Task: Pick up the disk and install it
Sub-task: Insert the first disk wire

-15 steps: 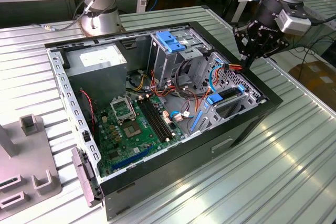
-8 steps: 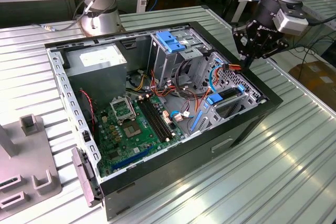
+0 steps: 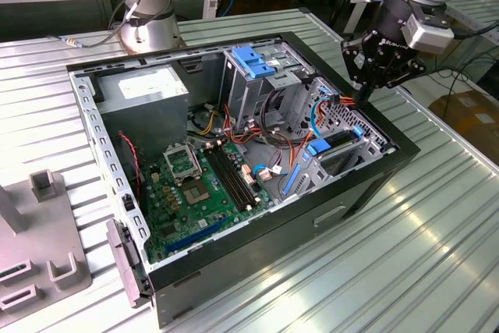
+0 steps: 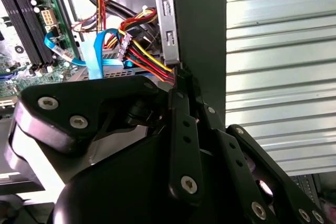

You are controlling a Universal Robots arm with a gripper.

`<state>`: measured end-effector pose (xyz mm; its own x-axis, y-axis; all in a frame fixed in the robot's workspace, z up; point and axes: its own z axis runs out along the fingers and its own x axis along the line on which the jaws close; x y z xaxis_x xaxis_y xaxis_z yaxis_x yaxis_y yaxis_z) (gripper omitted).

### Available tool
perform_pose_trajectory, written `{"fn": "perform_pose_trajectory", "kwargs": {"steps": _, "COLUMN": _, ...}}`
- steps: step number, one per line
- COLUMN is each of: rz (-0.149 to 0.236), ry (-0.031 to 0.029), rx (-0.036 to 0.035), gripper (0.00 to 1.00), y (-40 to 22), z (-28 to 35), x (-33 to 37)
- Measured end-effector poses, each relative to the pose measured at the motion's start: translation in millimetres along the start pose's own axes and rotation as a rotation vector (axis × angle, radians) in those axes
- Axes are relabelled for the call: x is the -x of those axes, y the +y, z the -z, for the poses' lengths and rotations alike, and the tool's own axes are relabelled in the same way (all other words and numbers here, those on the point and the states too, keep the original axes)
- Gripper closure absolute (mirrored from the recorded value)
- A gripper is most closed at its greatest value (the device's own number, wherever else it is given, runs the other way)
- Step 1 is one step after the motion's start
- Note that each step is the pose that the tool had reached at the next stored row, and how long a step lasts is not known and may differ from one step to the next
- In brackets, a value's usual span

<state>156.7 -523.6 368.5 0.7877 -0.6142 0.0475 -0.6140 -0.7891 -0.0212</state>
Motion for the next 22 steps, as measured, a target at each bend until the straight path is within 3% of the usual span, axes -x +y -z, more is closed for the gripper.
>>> {"fn": "perform_pose_trajectory", "kwargs": {"steps": 6, "rz": -0.018, "ry": 0.0003, "rx": 0.0007, "gripper": 0.83, "y": 5.1, "z": 0.2, "x": 6.4}}
{"fn": "perform_pose_trajectory", "kwargs": {"steps": 15, "rz": -0.178, "ry": 0.0073, "rx": 0.0127, "gripper": 0.83, "y": 5.1, "z": -0.7, "x": 6.5}}
{"fn": "perform_pose_trajectory", "kwargs": {"steps": 22, "rz": -0.296, "ry": 0.0096, "rx": 0.0185, "gripper": 0.83, "y": 5.1, "z": -1.2, "x": 6.6}}
